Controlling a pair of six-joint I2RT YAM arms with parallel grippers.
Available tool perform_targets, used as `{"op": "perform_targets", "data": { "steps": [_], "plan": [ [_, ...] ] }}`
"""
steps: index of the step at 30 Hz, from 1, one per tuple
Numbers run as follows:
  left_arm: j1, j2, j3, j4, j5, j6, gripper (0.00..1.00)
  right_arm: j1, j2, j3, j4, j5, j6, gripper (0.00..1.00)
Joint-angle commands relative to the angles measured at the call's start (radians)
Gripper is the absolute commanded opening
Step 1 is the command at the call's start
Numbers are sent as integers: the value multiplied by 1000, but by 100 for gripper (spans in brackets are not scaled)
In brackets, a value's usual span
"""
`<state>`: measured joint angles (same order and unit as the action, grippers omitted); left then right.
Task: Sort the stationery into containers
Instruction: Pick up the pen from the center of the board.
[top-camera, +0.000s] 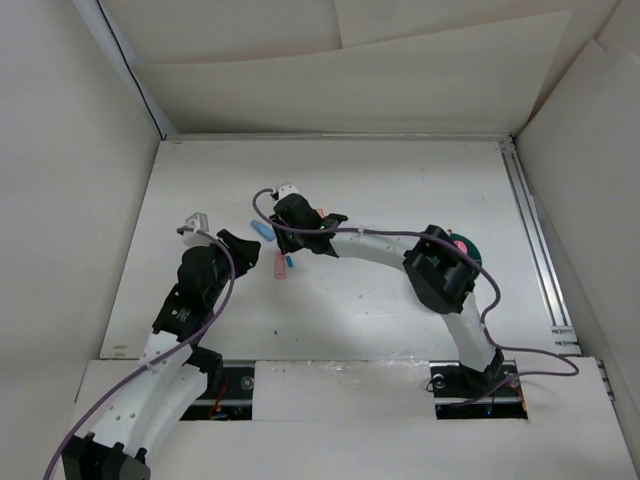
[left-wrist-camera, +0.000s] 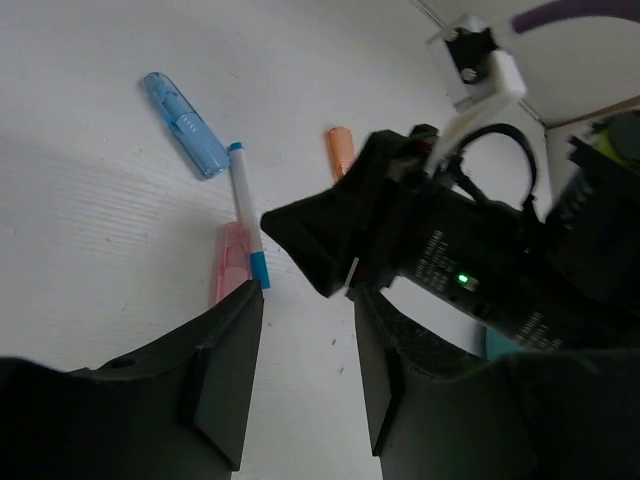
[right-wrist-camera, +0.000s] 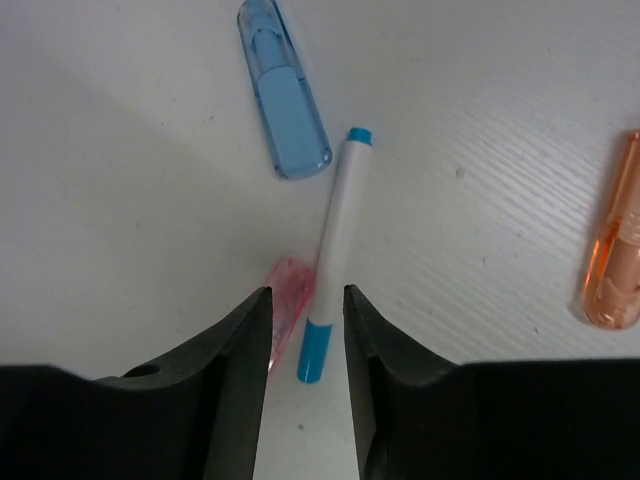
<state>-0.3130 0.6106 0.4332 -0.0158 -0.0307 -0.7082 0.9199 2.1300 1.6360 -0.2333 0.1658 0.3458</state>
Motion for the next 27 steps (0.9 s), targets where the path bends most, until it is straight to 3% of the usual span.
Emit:
{"op": "perform_targets", "data": {
  "steps": [1, 17, 27],
  "plan": [
    [-3, -54, 24, -23, -15, -20, 38, -16, 63, 122, -12, 75, -16, 40],
    [-3, -155, 12, -52, -15, -19, 40, 2, 307, 390, -133, 138, -16, 40],
    [-3, -173, 2, -61, -15, -10, 40, 2, 255, 271, -120, 244, 25, 37]
  ]
}}
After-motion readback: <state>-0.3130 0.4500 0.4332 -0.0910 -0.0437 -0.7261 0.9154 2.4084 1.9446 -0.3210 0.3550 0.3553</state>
